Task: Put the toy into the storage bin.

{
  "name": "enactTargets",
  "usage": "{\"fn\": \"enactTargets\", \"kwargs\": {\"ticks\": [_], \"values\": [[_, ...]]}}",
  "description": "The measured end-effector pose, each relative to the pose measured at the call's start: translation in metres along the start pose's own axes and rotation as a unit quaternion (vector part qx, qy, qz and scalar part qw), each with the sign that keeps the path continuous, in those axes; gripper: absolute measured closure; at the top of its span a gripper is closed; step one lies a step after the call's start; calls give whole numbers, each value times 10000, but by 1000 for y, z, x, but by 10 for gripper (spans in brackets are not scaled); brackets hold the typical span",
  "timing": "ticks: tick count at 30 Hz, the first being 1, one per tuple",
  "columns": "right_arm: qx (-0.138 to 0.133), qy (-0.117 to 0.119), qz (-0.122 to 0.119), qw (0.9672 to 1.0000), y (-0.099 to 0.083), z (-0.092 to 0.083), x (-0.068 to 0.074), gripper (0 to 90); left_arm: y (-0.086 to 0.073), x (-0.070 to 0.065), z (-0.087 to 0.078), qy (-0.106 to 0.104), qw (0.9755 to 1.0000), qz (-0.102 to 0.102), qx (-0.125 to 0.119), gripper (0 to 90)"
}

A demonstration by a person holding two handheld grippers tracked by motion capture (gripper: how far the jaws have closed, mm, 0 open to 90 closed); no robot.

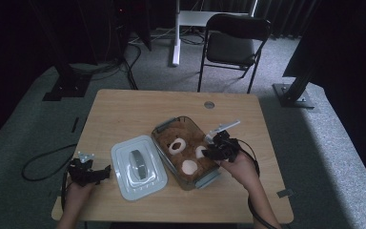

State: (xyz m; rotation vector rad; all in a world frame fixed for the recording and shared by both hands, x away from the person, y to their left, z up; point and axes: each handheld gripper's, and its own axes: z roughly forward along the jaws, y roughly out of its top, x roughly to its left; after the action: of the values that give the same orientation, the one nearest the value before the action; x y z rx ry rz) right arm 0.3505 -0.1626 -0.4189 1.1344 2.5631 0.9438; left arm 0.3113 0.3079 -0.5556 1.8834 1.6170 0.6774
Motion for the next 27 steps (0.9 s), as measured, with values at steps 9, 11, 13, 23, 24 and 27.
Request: {"fn": "enactTargets", "kwargs": {"ticks": [9, 11, 13, 23, 24, 27], "values": [[-894, 452, 77, 9949, 1, -47, 9, 576, 0, 0, 0, -4, 10000, -11, 10, 16], [-1063, 624, -13, 9924, 2, -54, 17, 594, 0, 0, 0, -4, 10000, -7, 9, 16], [-1142, 830, -109, 9899, 2, -58, 26, 618, 0, 0, 0, -3, 10000, -9, 8, 16], [-750, 1211, -777, 9867, -5, -32, 61, 713, 0, 0, 0, -3, 10000, -10, 10, 16], [-546, 1226, -746, 9881, -5, -21, 62, 718, 0, 0, 0, -3, 10000, -9, 6, 16], [-376, 1262, -769, 9883, -4, -7, 62, 724, 0, 0, 0, -3, 10000, -10, 8, 16]]}}
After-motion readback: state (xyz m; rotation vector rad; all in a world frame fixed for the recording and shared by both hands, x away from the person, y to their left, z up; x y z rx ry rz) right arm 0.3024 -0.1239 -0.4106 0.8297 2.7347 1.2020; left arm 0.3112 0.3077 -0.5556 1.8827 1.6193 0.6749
